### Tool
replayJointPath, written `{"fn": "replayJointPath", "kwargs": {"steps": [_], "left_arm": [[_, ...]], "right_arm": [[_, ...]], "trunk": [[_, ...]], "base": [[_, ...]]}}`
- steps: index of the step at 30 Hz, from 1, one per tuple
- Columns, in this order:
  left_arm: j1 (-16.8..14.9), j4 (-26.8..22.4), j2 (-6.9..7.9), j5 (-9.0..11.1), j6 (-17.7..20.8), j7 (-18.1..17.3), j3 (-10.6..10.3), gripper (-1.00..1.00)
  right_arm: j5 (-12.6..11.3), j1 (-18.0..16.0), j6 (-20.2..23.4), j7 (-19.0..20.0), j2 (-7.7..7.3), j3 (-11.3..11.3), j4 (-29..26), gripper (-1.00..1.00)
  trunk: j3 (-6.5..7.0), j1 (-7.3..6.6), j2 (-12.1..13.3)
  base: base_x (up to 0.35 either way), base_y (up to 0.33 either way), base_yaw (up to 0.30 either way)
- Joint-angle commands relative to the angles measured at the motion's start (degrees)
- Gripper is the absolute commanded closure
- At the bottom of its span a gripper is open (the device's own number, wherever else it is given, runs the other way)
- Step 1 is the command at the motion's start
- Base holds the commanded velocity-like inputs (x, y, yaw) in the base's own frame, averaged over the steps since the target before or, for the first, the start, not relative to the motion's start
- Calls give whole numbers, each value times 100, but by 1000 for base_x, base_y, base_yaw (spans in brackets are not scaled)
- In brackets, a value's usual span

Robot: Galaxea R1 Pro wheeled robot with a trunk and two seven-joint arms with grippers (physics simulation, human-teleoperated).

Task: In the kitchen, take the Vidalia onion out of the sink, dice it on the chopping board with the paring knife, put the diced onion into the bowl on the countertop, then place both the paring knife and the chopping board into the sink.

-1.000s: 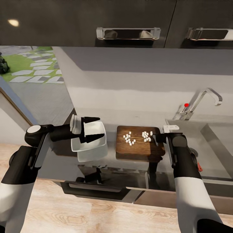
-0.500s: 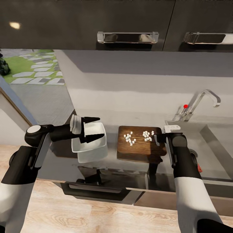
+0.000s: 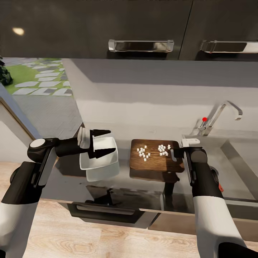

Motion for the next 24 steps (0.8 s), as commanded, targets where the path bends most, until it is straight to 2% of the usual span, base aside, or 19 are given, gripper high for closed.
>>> {"fn": "replayJointPath", "kwargs": {"steps": [1,24], "left_arm": [[-5,0,5,36,57,0,-8,-100],[-6,0,5,36,57,0,-9,-100]], "right_arm": [[55,-6,20,63,6,-13,-6,100],[55,-4,19,63,6,-13,-6,100]], "trunk": [[-5,4,-11],[163,4,-11]], "base": [[0,0,0],[0,0,0]]}}
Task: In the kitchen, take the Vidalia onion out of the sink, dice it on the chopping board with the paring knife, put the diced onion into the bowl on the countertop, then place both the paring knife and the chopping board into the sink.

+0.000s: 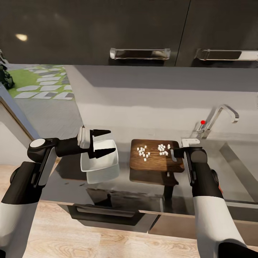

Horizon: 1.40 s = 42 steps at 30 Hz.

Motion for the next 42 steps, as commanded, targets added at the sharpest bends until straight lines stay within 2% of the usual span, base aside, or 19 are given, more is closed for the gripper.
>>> {"fn": "replayJointPath", "kwargs": {"steps": [1,35,42], "left_arm": [[-5,0,5,35,57,0,-8,-100],[-4,0,5,35,57,0,-8,-100],[-8,0,5,35,58,0,-8,-100]], "right_arm": [[56,-6,19,63,6,-13,-6,100],[56,-5,21,63,6,-13,-6,100],[56,-4,19,63,6,-13,-6,100]], "trunk": [[-2,4,-11],[305,4,-11],[368,4,-11]], "base": [[0,0,0],[0,0,0],[0,167,0]]}}
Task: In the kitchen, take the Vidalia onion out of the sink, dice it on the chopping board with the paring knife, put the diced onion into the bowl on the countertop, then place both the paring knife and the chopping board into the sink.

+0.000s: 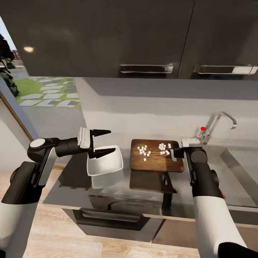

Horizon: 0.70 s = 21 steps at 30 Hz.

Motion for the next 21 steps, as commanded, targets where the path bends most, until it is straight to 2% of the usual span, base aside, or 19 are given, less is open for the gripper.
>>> {"fn": "replayJointPath", "kwargs": {"steps": [1,15,21], "left_arm": [[-5,1,6,37,57,1,-8,-100],[-6,1,6,37,59,1,-8,-100],[-6,1,6,37,57,1,-8,-100]], "right_arm": [[81,-8,19,62,6,-14,-6,100],[81,-8,19,62,6,-14,-6,100],[81,-7,19,62,6,-14,-6,100]], "trunk": [[-3,4,-11],[124,4,-11],[178,4,-11]], "base": [[0,38,0],[0,5,0],[0,110,0]]}}
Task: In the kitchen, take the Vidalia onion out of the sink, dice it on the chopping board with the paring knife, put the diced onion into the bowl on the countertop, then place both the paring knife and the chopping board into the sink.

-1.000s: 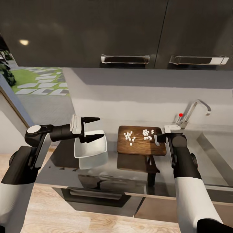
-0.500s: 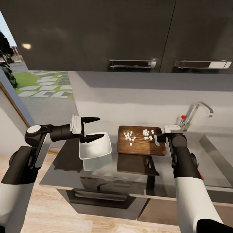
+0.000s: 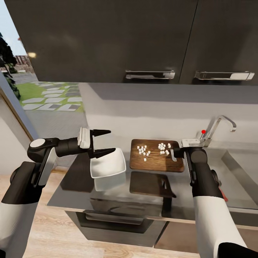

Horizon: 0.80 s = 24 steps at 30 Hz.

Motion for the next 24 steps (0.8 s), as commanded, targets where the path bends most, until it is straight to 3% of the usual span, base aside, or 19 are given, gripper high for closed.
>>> {"fn": "replayJointPath", "kwargs": {"steps": [1,14,18,24], "left_arm": [[-7,1,6,37,57,1,-8,-100],[-7,1,6,37,57,2,-4,-100],[-2,1,6,37,57,1,1,-100],[-4,1,14,37,64,1,10,-100]], "right_arm": [[55,-6,20,63,7,-14,-6,100],[55,-9,20,63,7,-2,-6,100],[55,-5,20,63,7,254,-6,100],[63,-8,23,63,7,344,-6,100]], "trunk": [[-3,4,-12],[13,4,-12],[13,4,-12],[13,4,-12]], "base": [[0,140,0],[0,25,0],[0,0,0],[0,0,0]]}}
